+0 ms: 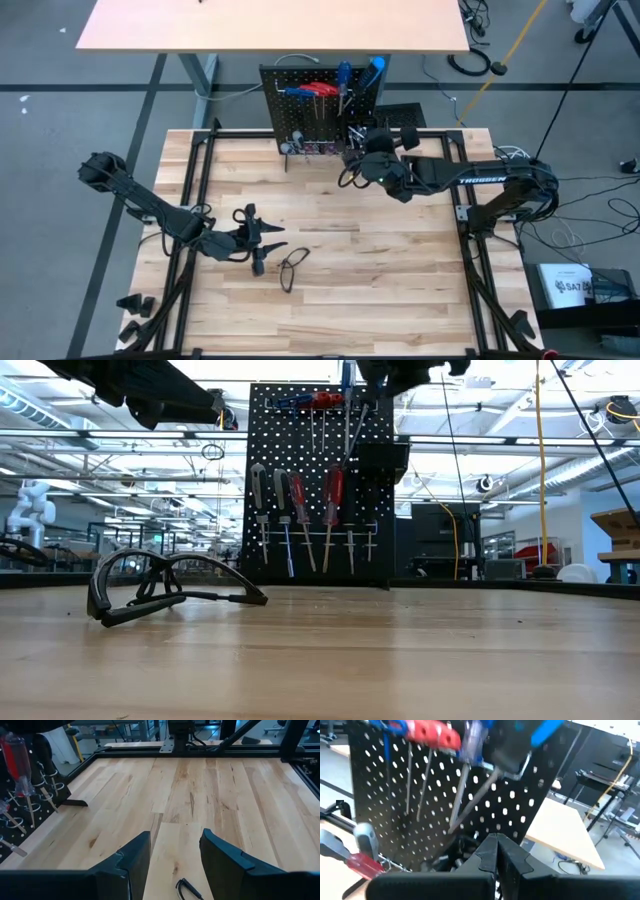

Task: Hang tools onto peg board
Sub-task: Put the extension bar into the black bin on the peg board, then hang the glasses on the pegboard

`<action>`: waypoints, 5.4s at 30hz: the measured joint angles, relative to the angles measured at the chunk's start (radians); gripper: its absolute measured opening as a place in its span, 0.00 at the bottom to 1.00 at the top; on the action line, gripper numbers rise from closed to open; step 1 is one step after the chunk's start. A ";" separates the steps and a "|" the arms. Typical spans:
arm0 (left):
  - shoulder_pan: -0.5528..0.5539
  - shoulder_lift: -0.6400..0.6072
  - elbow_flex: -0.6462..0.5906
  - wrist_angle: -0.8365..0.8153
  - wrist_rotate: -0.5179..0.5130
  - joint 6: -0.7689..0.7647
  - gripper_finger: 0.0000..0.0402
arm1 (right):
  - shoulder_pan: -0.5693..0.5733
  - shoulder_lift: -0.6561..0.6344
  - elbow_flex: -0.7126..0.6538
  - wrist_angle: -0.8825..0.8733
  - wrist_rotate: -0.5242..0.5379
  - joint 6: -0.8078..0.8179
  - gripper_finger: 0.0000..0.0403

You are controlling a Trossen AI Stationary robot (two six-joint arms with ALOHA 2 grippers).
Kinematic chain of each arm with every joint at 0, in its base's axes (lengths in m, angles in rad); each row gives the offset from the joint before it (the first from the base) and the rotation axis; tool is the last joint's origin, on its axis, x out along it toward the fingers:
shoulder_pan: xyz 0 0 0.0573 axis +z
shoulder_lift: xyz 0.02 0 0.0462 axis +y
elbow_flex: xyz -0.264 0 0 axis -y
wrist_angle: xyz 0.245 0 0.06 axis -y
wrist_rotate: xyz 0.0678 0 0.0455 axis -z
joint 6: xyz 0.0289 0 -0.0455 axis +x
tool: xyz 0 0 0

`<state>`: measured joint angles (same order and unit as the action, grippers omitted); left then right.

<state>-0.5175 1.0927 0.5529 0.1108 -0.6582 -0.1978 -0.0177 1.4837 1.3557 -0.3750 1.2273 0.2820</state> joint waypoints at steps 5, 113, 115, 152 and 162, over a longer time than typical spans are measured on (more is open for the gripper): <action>0.000 0.000 0.000 0.000 0.000 -0.004 0.43 | 0.033 -0.001 0.091 -0.098 -0.221 -0.009 0.00; 0.096 0.552 0.487 -0.825 0.074 -0.597 0.04 | 0.477 0.015 -0.313 0.160 -0.626 0.226 0.00; 0.072 0.529 0.526 -0.912 -0.010 -0.604 0.04 | 0.477 0.015 -0.313 0.158 -0.625 0.218 0.00; 0.504 0.320 0.964 -1.407 -0.627 0.235 0.04 | 0.533 -0.154 -0.312 -0.285 -0.363 0.451 0.00; 0.589 0.194 0.959 -0.580 -0.245 0.631 0.04 | 0.528 -0.153 -0.313 -0.290 -0.462 0.519 0.00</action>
<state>0.0717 1.2871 1.5122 -0.4695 -0.9028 0.4328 0.5104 1.3308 1.0428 -0.6652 0.7649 0.8011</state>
